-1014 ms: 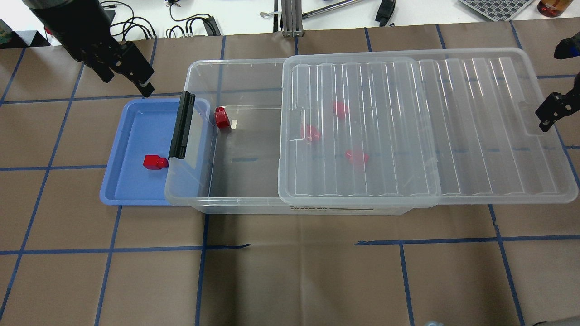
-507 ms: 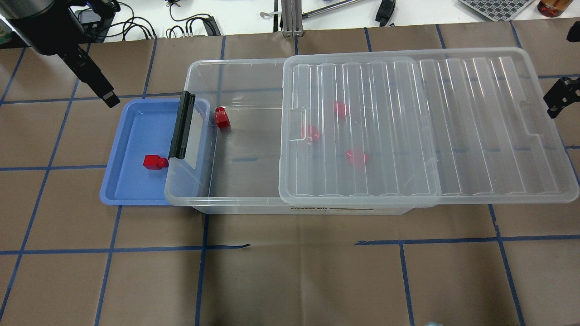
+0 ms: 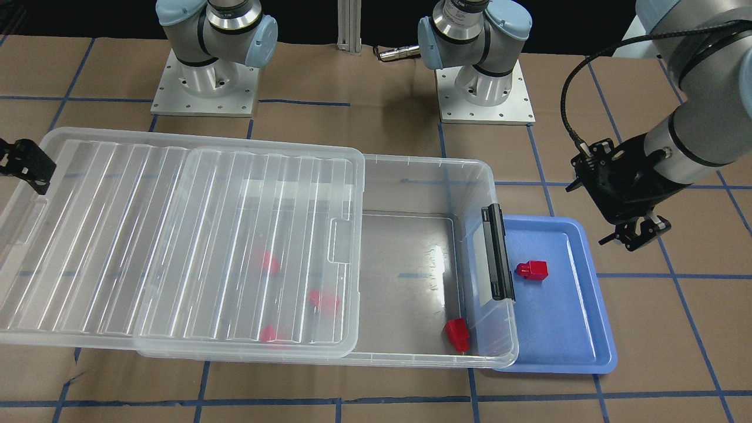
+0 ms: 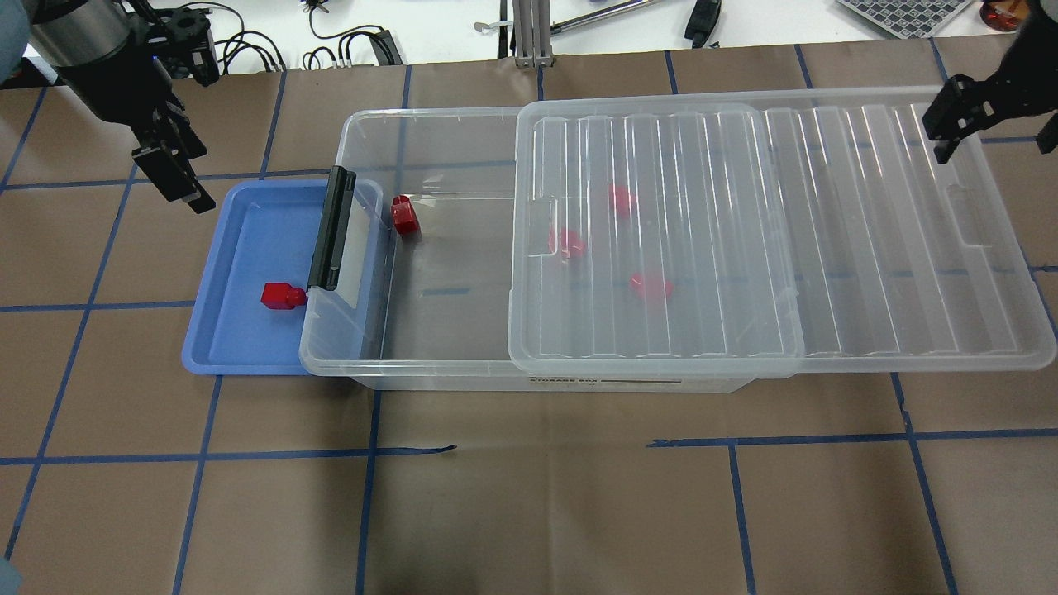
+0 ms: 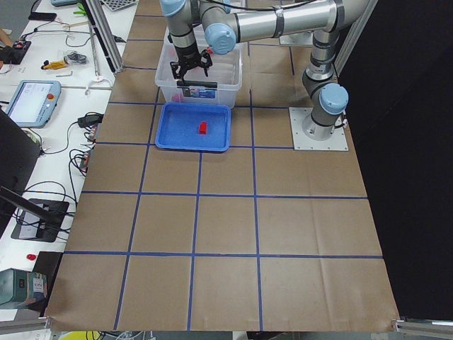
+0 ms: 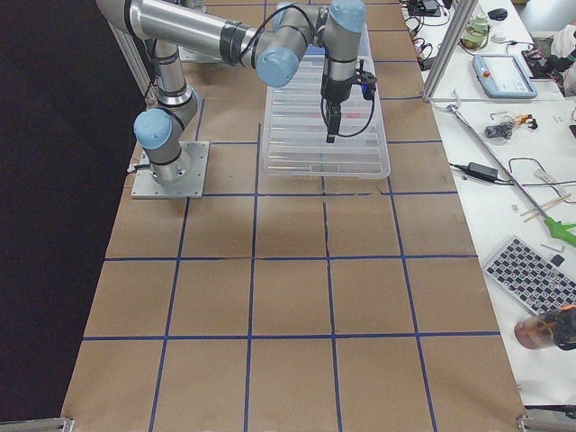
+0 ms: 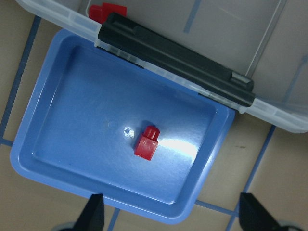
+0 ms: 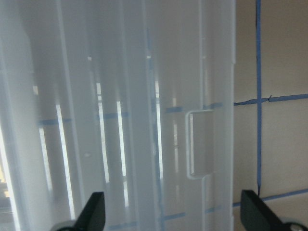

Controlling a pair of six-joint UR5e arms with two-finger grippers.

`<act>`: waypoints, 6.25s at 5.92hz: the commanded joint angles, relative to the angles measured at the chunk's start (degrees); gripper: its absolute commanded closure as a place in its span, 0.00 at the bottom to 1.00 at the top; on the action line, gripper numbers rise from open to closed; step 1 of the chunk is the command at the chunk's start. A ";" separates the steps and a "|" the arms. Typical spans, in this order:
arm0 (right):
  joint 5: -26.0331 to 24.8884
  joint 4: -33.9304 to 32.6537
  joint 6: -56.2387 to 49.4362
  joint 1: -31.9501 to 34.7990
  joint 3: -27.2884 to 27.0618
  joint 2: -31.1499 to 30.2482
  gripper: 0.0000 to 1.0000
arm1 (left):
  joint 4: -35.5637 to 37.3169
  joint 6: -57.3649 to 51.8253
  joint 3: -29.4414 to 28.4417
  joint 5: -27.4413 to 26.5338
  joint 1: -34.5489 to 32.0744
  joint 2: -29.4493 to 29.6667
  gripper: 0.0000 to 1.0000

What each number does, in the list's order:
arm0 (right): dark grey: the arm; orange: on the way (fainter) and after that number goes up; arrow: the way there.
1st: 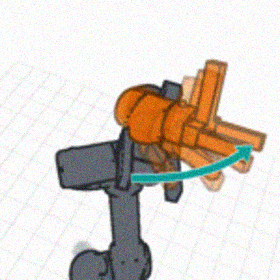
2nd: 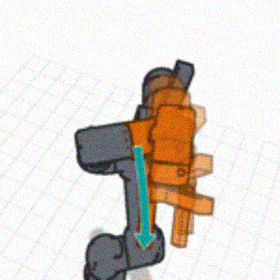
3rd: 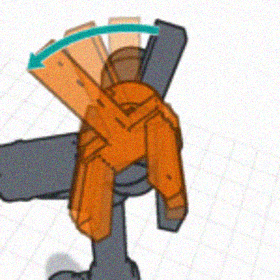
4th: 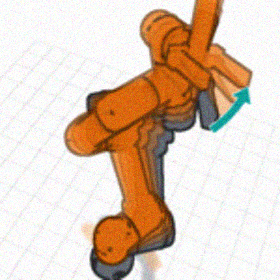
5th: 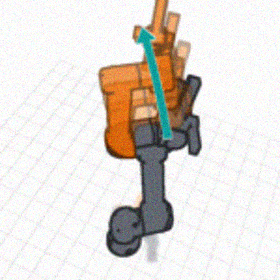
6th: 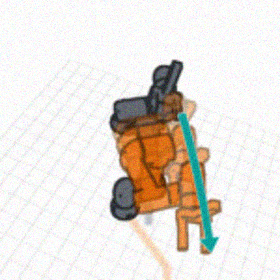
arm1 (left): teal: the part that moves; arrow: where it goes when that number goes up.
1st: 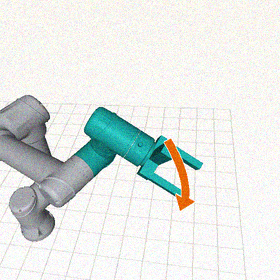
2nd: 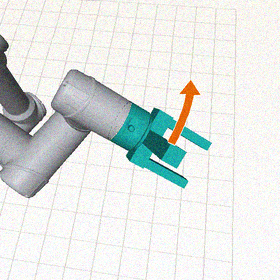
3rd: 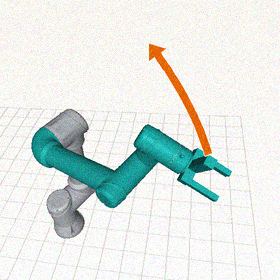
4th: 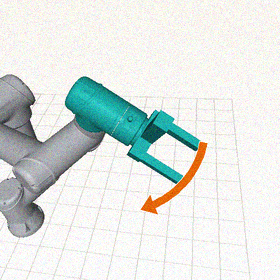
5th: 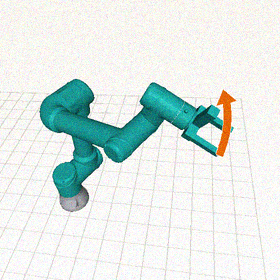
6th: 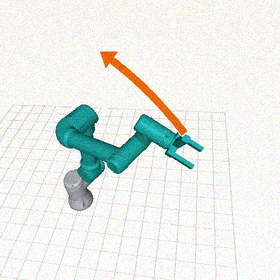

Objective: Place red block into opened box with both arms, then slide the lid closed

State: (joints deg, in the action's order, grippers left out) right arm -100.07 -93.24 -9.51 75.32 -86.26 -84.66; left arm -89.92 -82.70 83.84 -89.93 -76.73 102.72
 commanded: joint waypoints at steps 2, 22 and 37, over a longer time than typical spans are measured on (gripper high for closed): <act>7.68 8.94 21.50 11.67 6.09 -0.33 0.00 | 16.31 -11.22 12.36 -0.42 0.70 0.37 0.03; 7.87 8.34 24.62 16.35 5.40 -0.59 0.00 | 2.72 -4.88 1.06 4.50 -11.91 -1.30 1.00; 9.19 9.04 14.69 15.65 5.31 -0.59 0.00 | 38.94 0.44 19.43 11.15 -17.05 14.08 0.11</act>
State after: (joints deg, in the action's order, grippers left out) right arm -90.83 -84.22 5.15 90.98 -80.98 -85.25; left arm -51.39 -82.39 103.30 -80.95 -93.81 116.67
